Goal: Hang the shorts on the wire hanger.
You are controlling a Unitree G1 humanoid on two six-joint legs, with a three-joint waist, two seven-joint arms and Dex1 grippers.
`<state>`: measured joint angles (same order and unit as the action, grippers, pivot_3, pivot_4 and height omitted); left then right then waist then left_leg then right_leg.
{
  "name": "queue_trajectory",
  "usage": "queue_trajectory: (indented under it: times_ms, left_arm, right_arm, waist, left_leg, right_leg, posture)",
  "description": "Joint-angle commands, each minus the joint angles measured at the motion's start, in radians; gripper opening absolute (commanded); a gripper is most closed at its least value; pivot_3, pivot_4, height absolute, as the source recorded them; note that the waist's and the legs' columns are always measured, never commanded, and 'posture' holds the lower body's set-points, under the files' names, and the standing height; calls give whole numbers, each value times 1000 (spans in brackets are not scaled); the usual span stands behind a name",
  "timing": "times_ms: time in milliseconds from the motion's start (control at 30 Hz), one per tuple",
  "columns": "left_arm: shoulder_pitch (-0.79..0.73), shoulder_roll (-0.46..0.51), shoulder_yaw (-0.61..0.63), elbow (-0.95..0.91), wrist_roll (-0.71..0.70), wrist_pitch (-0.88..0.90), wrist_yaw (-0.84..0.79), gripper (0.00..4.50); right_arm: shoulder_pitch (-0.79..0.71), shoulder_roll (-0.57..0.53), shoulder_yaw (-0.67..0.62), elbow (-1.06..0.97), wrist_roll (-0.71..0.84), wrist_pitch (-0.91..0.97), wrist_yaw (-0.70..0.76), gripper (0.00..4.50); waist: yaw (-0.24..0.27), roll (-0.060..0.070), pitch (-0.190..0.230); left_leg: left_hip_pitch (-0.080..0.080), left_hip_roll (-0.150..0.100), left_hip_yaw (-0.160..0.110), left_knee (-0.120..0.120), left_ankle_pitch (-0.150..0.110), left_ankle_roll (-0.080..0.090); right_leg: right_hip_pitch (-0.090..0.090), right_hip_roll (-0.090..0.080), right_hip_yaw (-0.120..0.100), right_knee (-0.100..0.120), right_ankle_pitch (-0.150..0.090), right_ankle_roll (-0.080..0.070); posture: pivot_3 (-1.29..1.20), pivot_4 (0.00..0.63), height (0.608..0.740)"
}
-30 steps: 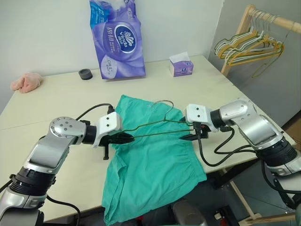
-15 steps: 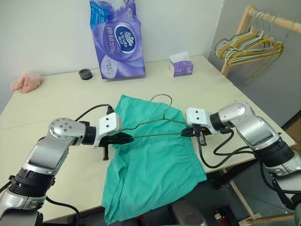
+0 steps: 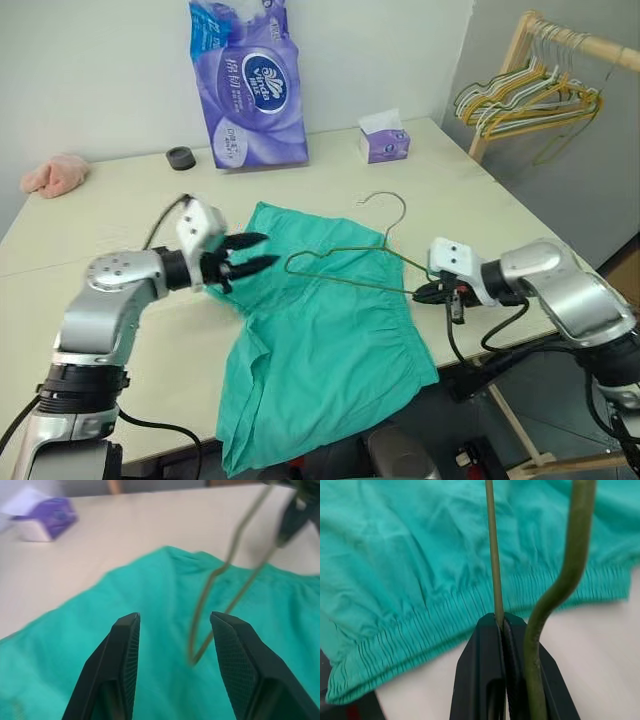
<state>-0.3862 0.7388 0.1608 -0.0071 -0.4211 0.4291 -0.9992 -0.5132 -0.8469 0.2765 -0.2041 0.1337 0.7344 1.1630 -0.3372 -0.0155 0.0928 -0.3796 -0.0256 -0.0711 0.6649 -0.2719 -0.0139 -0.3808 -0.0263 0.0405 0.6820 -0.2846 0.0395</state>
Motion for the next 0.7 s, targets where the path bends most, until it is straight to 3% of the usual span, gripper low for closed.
queue_trajectory:
  times_ms: [33, 300, 467, 700]
  left_arm:
    - [-48, 14, 52, 45, -24, 5, 20, 2314]
    - [125, 126, -42, -131, -132, 81, -271, 2314]
    - [110, 132, -65, -117, -118, 58, -313, 2314]
    - [41, 116, -106, -56, -76, 30, -305, 2314]
  right_arm:
    - [60, -40, -128, -67, 60, 70, -32, 0]
    - [444, -66, -524, -210, 240, 388, -122, 0]
    - [561, -34, -618, -291, 327, 512, -175, 0]
    - [588, -16, -618, -315, 430, 638, -230, 0]
  waist:
    - [1, 0, 0]
    - [-1, 0, 0]
    - [-10, 1, 0]
    - [-27, 2, 1]
  left_leg:
    - [0, 0, 0, 0, 0, 0]
    - [0, 0, 1, -1, 0, 0]
    - [1, 1, 2, -1, 0, 0]
    - [1, 1, 2, -2, 0, 0]
  right_leg:
    - [0, 0, 0, 0, 0, 0]
    - [0, 0, 1, -1, 0, 0]
    - [1, 3, 2, -1, -1, 1]
    - [1, 4, 2, -2, -3, 4]
  posture:
    - [-397, 36, 740]
    - [-449, 74, 740]
    - [-469, 80, 740]
    - [-479, 87, 740]
